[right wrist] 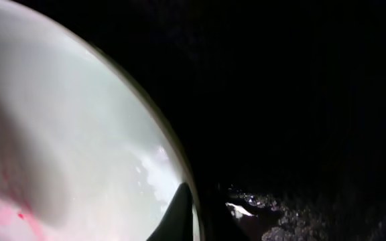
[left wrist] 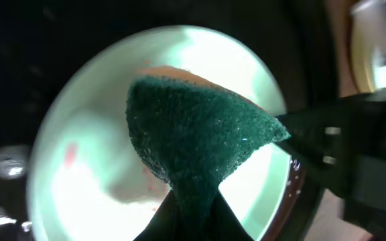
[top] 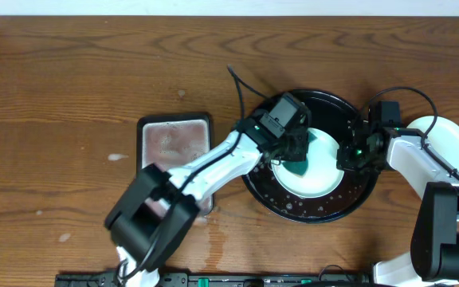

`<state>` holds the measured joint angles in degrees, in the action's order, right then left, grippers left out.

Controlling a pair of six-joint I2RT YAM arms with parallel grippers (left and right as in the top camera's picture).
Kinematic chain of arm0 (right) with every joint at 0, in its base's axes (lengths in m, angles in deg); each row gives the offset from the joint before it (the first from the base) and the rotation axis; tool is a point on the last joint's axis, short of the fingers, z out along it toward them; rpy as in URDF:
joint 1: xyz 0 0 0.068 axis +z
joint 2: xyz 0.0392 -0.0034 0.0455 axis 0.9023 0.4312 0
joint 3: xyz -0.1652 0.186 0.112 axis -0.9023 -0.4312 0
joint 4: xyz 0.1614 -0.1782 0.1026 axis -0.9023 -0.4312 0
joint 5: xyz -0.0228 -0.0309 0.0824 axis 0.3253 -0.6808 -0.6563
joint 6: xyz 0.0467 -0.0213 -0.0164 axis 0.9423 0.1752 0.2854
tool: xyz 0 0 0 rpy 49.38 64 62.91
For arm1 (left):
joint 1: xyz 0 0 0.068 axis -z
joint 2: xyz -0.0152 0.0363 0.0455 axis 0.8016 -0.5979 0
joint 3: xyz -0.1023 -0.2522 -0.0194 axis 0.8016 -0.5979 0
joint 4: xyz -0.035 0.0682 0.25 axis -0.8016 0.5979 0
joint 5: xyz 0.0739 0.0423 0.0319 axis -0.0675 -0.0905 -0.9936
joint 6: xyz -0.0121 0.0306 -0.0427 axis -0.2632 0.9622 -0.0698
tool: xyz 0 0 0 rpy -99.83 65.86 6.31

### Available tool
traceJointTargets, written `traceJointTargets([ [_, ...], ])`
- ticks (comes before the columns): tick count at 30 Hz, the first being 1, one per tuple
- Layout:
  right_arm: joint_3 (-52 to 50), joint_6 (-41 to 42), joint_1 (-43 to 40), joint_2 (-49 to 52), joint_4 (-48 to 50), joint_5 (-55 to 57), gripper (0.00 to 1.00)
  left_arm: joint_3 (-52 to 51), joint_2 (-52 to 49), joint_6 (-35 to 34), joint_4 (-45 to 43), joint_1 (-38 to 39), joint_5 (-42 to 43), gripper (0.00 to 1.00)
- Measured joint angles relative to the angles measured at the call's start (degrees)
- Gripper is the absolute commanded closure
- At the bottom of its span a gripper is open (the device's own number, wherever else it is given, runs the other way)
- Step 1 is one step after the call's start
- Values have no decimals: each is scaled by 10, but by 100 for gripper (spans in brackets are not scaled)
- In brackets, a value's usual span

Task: Clean dirty plates on tray and stack at the side
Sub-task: 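Scrub the pale blue plate with the sponge while the right gripper holds it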

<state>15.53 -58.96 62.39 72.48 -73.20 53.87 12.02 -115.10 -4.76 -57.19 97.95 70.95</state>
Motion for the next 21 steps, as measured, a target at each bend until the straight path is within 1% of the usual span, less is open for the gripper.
traceJointTargets([
  [3,0,2,0,0,0,-1,99,0,-34,-25,-16,0,25,93],
  [8,0,2,0,0,0,-2,99,0,-86,-68,-71,0,90,93],
  [10,0,2,0,0,0,-2,99,3,-92,-77,-73,-2,101,93],
  [12,0,3,0,0,0,-2,99,11,-93,-81,-50,-4,101,93],
  [15,0,3,0,0,0,-2,99,31,-92,-77,21,-4,63,93],
  [19,0,4,0,0,-1,-3,99,55,-82,-69,136,-3,-52,93],
  [21,0,4,0,1,-1,-6,99,66,-80,-63,176,-2,-110,93],
])
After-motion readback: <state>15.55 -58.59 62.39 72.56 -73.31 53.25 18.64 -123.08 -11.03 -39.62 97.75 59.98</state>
